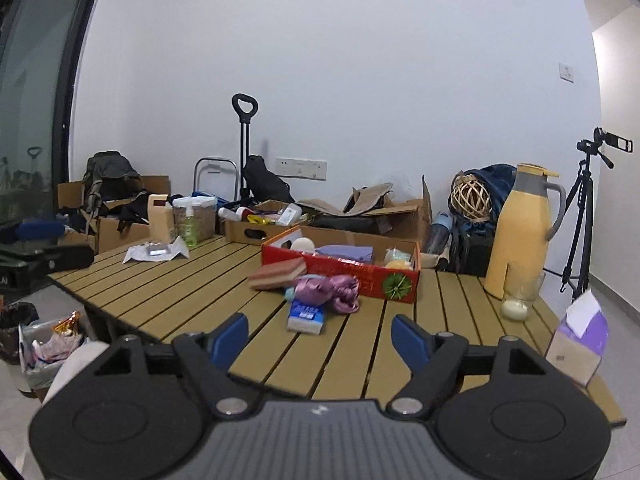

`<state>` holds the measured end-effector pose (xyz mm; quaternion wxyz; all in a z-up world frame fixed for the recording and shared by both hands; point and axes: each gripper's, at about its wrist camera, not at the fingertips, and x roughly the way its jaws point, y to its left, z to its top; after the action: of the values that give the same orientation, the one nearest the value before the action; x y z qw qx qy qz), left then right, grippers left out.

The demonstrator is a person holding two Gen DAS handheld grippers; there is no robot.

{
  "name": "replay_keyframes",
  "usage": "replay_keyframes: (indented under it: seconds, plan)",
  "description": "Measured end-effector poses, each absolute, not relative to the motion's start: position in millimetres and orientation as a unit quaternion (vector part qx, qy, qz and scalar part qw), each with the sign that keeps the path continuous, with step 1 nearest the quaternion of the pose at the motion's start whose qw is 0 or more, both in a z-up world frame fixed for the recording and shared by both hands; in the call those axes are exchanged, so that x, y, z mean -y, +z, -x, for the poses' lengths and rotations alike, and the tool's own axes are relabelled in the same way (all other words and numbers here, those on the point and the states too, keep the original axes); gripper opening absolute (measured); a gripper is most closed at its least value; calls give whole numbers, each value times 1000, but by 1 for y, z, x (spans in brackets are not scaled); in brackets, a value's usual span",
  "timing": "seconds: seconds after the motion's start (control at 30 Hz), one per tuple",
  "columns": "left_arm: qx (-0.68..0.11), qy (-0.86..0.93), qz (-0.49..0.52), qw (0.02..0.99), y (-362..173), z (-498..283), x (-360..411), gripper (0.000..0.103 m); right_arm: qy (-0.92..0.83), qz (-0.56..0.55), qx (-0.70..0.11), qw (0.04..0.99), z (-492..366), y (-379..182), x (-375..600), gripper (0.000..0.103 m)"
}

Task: Organize soft objects
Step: 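Withdraw both tools from the box back toward the table pile, then grasp the pink sponge block with both grippers together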

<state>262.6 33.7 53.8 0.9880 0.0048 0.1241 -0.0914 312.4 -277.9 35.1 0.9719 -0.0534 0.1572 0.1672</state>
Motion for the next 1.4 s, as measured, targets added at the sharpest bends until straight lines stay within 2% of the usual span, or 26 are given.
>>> replay_keyframes:
  seconds: [0.13, 0.27, 0.43, 0.6, 0.8, 0.83, 0.9, 0.97, 1.13, 1.2, 1.23, 1.27, 1.4]
  plan:
    - [-133, -74, -4, 988, 46, -274, -42, 103, 162, 35, -169, 972, -309, 21, 280, 79]
    - [-152, -75, 39, 985, 36, -312, -54, 103, 125, -5, -125, 984, -328, 11, 283, 92]
    - [-192, -60, 112, 973, 17, -389, -74, 103, 110, -54, -117, 985, -385, 3, 279, 92]
    - [-203, -56, 100, 972, 10, -472, -83, 103, 126, -29, -133, 983, -463, 9, 246, 91]
    - [-246, -103, 102, 958, -1, -574, -91, 103, 143, -49, -175, 973, -567, 4, 200, 91]
    - [-254, -116, 103, 955, -6, -593, -92, 102, 153, -47, -178, 971, -582, 2, 192, 90]
    - [-273, -133, 117, 946, -16, -622, -97, 94, 174, -55, -194, 964, -615, -3, 182, 81]
    - [-294, -149, 138, 934, -28, -650, -103, 86, 185, -56, -223, 955, -651, -12, 169, 61]
    - [-325, -168, 196, 910, -52, -684, -115, 67, 199, -67, -266, 941, -702, -35, 140, 59]
    - [-332, -190, 224, 896, -59, -688, -118, 55, 213, -76, -285, 932, -711, -43, 133, 58]
    - [-334, -205, 243, 887, -63, -690, -120, 52, 221, -83, -292, 927, -713, -47, 131, 52]
    - [-336, -207, 250, 884, -65, -690, -121, 51, 227, -86, -299, 923, -715, -51, 130, 38]
    - [-336, -197, 254, 885, -59, -685, -124, 46, 220, -69, -292, 928, -711, -54, 123, 35]
